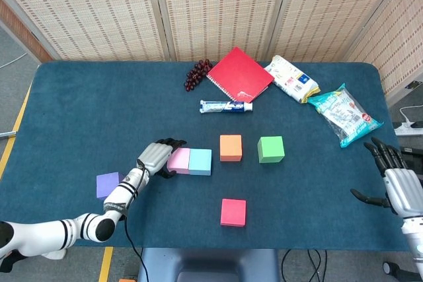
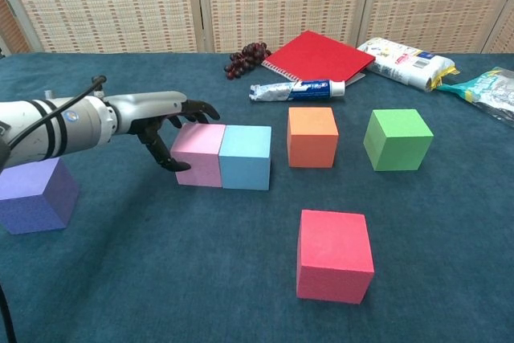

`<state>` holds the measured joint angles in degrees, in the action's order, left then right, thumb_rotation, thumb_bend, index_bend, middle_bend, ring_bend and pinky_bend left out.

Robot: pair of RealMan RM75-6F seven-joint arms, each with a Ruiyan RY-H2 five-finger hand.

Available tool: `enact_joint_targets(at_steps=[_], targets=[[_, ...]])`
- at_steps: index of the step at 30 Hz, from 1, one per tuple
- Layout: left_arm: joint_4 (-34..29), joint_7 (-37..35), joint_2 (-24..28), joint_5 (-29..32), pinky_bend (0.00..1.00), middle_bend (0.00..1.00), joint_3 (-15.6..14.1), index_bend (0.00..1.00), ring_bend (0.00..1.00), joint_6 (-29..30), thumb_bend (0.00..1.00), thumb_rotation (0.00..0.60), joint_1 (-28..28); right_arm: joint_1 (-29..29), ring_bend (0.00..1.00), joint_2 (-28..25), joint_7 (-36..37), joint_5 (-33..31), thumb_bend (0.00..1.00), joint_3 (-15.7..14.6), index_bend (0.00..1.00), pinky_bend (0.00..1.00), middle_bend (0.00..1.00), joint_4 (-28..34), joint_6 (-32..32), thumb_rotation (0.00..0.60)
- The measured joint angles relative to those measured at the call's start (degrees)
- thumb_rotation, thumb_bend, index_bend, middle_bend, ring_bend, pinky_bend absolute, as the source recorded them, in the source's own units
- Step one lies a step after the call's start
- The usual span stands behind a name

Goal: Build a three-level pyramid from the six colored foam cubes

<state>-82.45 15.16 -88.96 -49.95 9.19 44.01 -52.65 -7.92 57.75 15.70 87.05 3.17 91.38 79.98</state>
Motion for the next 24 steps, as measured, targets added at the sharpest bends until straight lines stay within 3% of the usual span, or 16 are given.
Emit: enact_joint_targets(at_steps=[4, 12, 19, 24], targets=[[-1.1, 0.3, 0.4, 0.0, 0.15, 0.01, -0.3, 0.02, 0.00, 0.5, 0.32, 0.600, 0.3, -0.7, 0.00, -0.4, -0.6, 0.7, 0.27, 0.1, 0.00, 0.00, 0.00, 0.5, -0.6, 0.600], [-5.8, 0.1, 3.9, -3.0, 0.13, 0.00, -0.8, 0.00, 0.00, 4.4, 0.32, 0.600, 2.3, -4.5, 0.00, -2.4, -0.9, 1.8, 0.27, 0.8, 0.00, 0.01, 0.00, 3.1, -5.1, 0.600], [-10.1, 0.4, 8.5, -8.2, 0.10, 0.00, -1.5, 0.05, 0.00, 11.8, 0.32, 0.600, 5.9, -13.1, 0.00, -2.8, -1.7, 0.7, 0.27, 3.3, 0.02, 0.12, 0.09, 5.7, -16.7, 0.600], [-12.3, 0.7, 11.4, -13.4, 0.10, 0.00, -2.6, 0.08, 0.00, 17.5, 0.32, 0.600, 9.3, -22.1, 0.00, 0.1, -4.8, -5.8, 0.25, 6.6, 0.11, 0.17, 0.14, 6.3, -28.1, 0.600]])
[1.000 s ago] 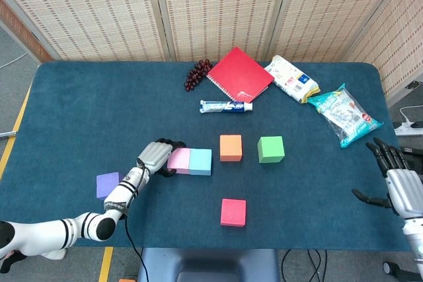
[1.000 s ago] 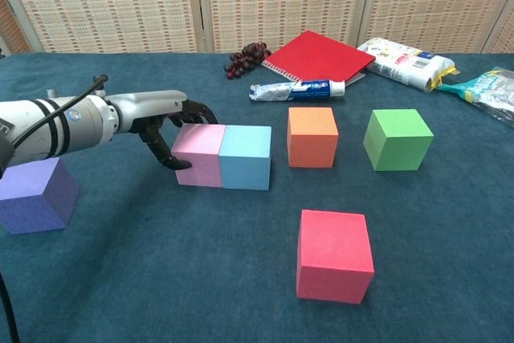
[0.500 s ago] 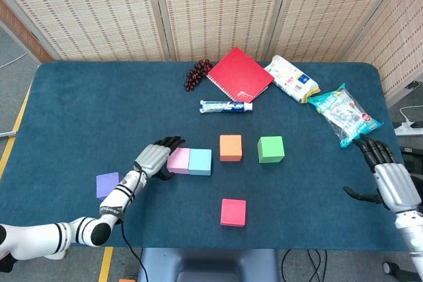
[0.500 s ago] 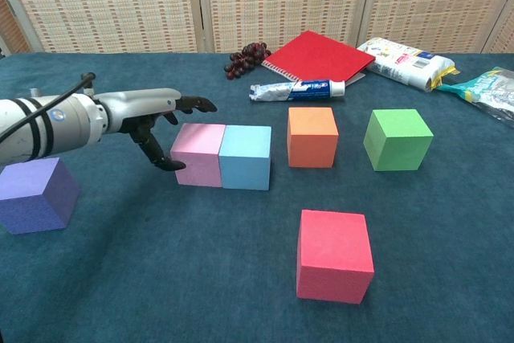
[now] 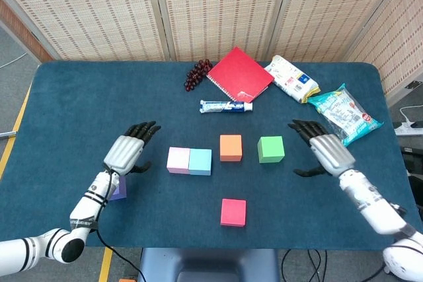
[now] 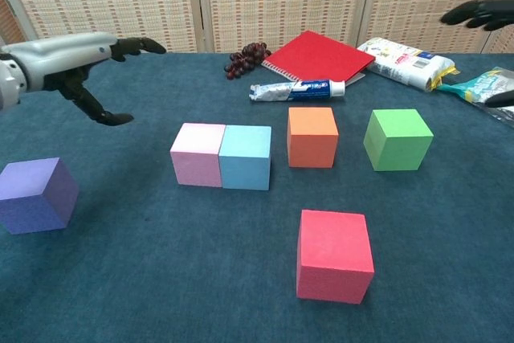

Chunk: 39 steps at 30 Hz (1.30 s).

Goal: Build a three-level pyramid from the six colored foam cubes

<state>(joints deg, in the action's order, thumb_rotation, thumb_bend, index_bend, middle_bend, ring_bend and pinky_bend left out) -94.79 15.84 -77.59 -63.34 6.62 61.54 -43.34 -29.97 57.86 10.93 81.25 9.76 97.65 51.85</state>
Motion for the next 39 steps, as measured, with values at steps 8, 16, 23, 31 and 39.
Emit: enact_joint_targets(at_steps=[8, 16, 23, 31, 39], targets=[[-1.5, -1.1, 3.3, -5.4, 0.09, 0.02, -1.9, 0.09, 0.00, 4.9, 0.32, 0.600, 4.3, -12.1, 0.04, 9.7, -12.3, -15.0, 0.21, 3.4, 0.17, 0.21, 0.19, -3.2, -10.7, 0.600], [-1.8, -9.2, 6.1, -9.3, 0.09, 0.02, -3.3, 0.09, 0.00, 5.1, 0.31, 0.600, 7.3, -19.4, 0.05, 18.3, -23.6, -27.8, 0.21, 2.6, 0.20, 0.22, 0.21, -9.1, -12.5, 0.600], [-0.1, -15.0, 7.2, -12.4, 0.09, 0.02, -3.7, 0.09, 0.00, 4.2, 0.31, 0.600, 9.2, -26.1, 0.08, 26.6, -33.1, -41.3, 0.21, 0.9, 0.25, 0.22, 0.24, -16.0, -11.2, 0.600], [0.7, -17.5, 7.3, -13.8, 0.09, 0.01, -3.6, 0.09, 0.00, 3.9, 0.31, 0.600, 10.4, -29.6, 0.12, 32.3, -36.1, -46.0, 0.21, 0.3, 0.32, 0.22, 0.29, -22.2, -10.4, 0.600], [0.6, -19.9, 8.1, -14.8, 0.09, 0.01, -3.4, 0.09, 0.00, 3.2, 0.31, 0.600, 11.3, -30.3, 0.18, 34.2, -36.7, -47.7, 0.21, -0.3, 0.41, 0.24, 0.35, -25.2, -10.2, 0.600]])
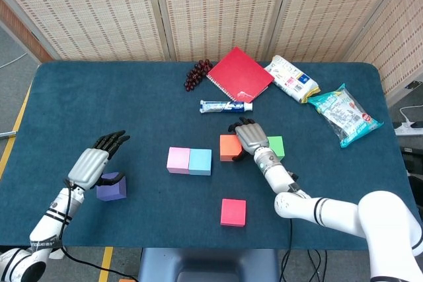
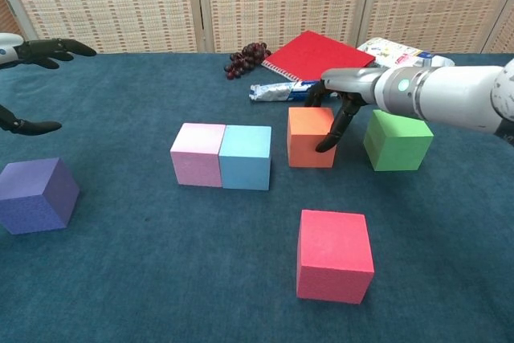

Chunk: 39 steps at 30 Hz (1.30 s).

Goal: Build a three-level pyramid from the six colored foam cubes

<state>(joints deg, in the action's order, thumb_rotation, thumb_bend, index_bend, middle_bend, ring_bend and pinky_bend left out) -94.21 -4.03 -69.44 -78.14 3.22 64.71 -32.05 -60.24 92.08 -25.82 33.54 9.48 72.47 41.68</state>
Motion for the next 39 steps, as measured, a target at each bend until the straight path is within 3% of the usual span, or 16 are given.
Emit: enact_joint_targets(at_steps=[5, 9, 21, 39], targets=[[0.2, -0.9, 0.1, -0.4, 0.09, 0.01, 0.6, 0.09, 0.00, -0.3, 0.31, 0.600, 0.2, 0.6, 0.26, 0.9, 1.2, 1.6, 0.22, 0.1, 0.55, 0.28, 0.44, -0.9, 0.9, 0.600], [0.2, -1.1, 0.3, -0.7, 0.09, 0.01, 0.8, 0.09, 0.00, -0.1, 0.31, 0.600, 0.6, 1.8, 0.30, 0.2, 2.1, 3.5, 0.23, 0.1, 0.60, 0.28, 0.47, 0.3, 2.3, 0.600], [-0.3, -1.1, 0.3, -1.9, 0.09, 0.01, 1.0, 0.09, 0.00, 0.1, 0.31, 0.600, 1.4, 5.4, 0.33, -5.6, 1.0, 3.3, 0.23, -0.6, 0.62, 0.28, 0.49, 14.3, 8.2, 0.600], [0.0, -2.7, 0.5, -2.7, 0.09, 0.00, 1.1, 0.08, 0.00, 0.4, 0.31, 0.600, 2.7, 1.7, 0.33, 0.0, -7.6, -4.7, 0.23, 0.1, 0.61, 0.28, 0.49, 14.0, 11.4, 0.600]])
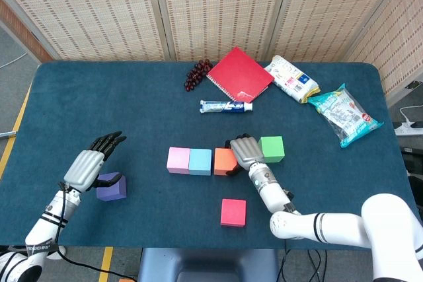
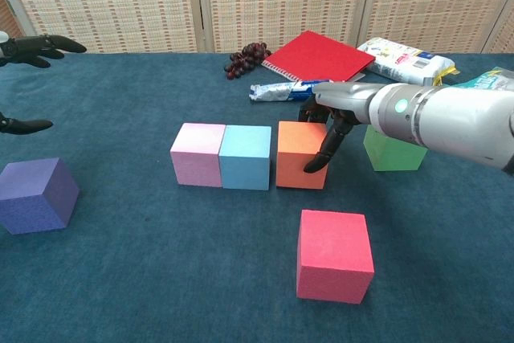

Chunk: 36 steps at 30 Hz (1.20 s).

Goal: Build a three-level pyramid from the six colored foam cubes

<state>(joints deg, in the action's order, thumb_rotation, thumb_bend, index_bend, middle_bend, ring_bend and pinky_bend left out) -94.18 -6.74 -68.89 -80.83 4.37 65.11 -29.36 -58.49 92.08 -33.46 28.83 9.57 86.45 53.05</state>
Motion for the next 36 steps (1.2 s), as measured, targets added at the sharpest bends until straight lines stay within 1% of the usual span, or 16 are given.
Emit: enact_joint_targets(at_steps=[13, 36], targets=[[0.6, -1.9, 0.0, -1.2, 0.09, 0.00, 0.1, 0.08, 0.00, 0.2, 0.31, 0.600, 0.5, -1.7, 0.33, 1.1, -4.1, -2.7, 0.23, 0.2, 0.59, 0.28, 0.49, 0.5, 1.5, 0.600], [1.2, -3.1, 0.1, -1.5, 0.09, 0.00, 0.3, 0.07, 0.00, -0.3, 0.31, 0.600, 0.8, -2.8, 0.33, 2.7, -5.2, -4.5, 0.23, 1.7, 0.58, 0.27, 0.49, -1.0, 1.6, 0.600]])
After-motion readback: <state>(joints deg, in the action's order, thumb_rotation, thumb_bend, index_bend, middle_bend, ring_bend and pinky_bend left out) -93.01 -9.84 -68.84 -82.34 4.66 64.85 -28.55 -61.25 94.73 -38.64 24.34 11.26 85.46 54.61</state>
